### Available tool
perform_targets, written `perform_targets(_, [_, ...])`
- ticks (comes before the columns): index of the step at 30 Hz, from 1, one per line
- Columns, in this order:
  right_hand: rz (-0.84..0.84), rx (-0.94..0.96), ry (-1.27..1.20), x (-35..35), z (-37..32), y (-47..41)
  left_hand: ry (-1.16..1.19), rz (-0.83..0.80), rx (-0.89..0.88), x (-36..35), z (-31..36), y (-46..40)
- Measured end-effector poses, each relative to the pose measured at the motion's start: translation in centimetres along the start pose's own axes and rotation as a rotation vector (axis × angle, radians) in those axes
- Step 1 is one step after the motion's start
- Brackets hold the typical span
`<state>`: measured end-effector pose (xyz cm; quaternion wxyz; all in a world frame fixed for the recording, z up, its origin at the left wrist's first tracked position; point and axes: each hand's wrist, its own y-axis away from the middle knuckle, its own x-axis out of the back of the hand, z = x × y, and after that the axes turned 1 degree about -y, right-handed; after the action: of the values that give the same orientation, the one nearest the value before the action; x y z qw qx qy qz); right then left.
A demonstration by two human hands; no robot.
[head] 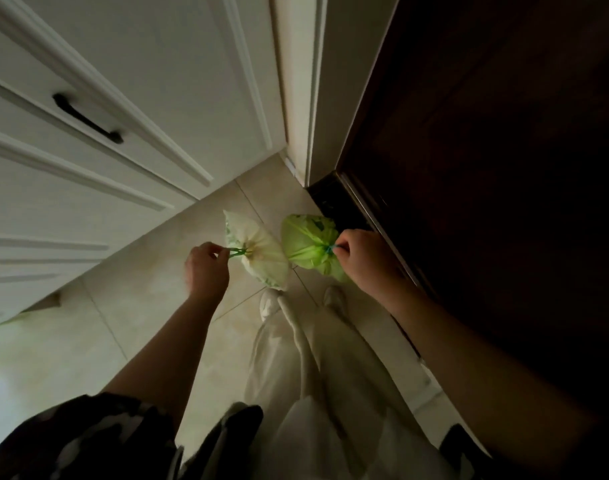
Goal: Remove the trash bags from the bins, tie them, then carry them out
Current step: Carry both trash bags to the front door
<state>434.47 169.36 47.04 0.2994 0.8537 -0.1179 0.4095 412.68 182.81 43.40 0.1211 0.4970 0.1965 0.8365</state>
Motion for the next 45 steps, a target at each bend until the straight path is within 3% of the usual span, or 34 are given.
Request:
perform_targets(7, [-0.037,-0.052,-0.061,-3.0,4.0,-6.6,0.259,0.005,0.172,-5.3,-0.9,-2.1])
perform_targets(21, [-0.105,0.005,0.089,-6.6,11.9,-18.4,0.287,-0.121,-0.005,-14.0,2.5,-11.6])
perform_targets(26, [-0.013,0.030,0.075,-6.3,12.7,-22.4,0.219,-0.120,-0.156,-15.3,6.4,-15.8])
perform_targets(33, [0.051,0.003,0.063,-3.9,12.0,-28.6,0.310,0.031,-0.095,-14.9,10.3,-21.1])
perform_targets(45, [0.215,-0.025,0.107,-1.3,12.1,-34.2,0.425,0.085,-0.169,-14.6,13.9,-23.7])
